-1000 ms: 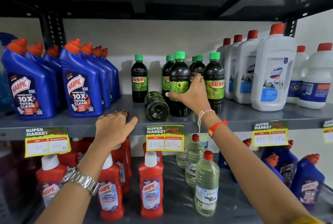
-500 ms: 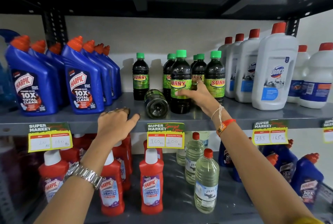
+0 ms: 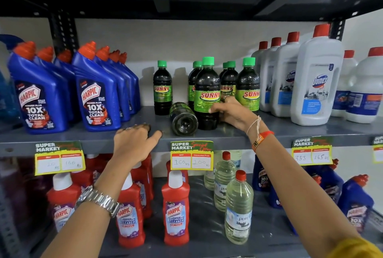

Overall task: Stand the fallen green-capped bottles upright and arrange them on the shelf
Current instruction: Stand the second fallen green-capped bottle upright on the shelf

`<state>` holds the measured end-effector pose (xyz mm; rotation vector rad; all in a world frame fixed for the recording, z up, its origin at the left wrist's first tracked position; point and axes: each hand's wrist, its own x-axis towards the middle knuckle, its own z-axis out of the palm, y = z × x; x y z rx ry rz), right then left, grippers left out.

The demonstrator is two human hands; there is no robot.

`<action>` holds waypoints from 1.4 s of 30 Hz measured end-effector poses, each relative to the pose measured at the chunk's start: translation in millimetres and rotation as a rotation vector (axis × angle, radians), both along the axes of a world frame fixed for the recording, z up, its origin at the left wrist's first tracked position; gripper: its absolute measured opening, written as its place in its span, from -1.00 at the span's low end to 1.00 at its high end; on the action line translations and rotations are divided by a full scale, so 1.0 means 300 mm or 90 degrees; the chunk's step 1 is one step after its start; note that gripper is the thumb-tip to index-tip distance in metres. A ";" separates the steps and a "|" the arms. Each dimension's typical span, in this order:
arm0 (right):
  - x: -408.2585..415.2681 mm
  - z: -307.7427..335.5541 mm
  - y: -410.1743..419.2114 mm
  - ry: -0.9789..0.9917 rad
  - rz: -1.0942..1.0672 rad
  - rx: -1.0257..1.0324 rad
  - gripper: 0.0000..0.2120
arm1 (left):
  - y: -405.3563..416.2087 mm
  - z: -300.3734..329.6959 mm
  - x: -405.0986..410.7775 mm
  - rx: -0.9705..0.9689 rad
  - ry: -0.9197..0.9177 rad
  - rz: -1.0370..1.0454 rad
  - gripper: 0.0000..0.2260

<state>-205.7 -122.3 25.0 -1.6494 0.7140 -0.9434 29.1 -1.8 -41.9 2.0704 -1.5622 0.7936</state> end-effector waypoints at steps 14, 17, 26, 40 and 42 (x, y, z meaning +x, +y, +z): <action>0.265 0.089 0.267 0.516 -0.257 -0.583 -0.42 | 0.062 0.010 0.036 0.027 0.025 -0.049 -0.39; 0.353 0.127 0.241 0.772 -0.236 -0.573 -0.49 | 0.075 -0.006 0.028 -0.013 -0.007 -0.055 -0.43; 0.509 0.141 0.183 1.059 -0.287 -0.582 -0.80 | 0.080 -0.015 0.012 -0.055 -0.006 -0.027 -0.44; 0.428 0.194 0.142 0.341 -0.420 -0.543 -0.32 | 0.086 -0.016 0.008 -0.050 0.005 -0.028 -0.35; 0.425 0.192 0.150 0.154 -0.367 -0.449 -0.32 | 0.086 -0.016 0.006 -0.054 0.011 -0.037 -0.37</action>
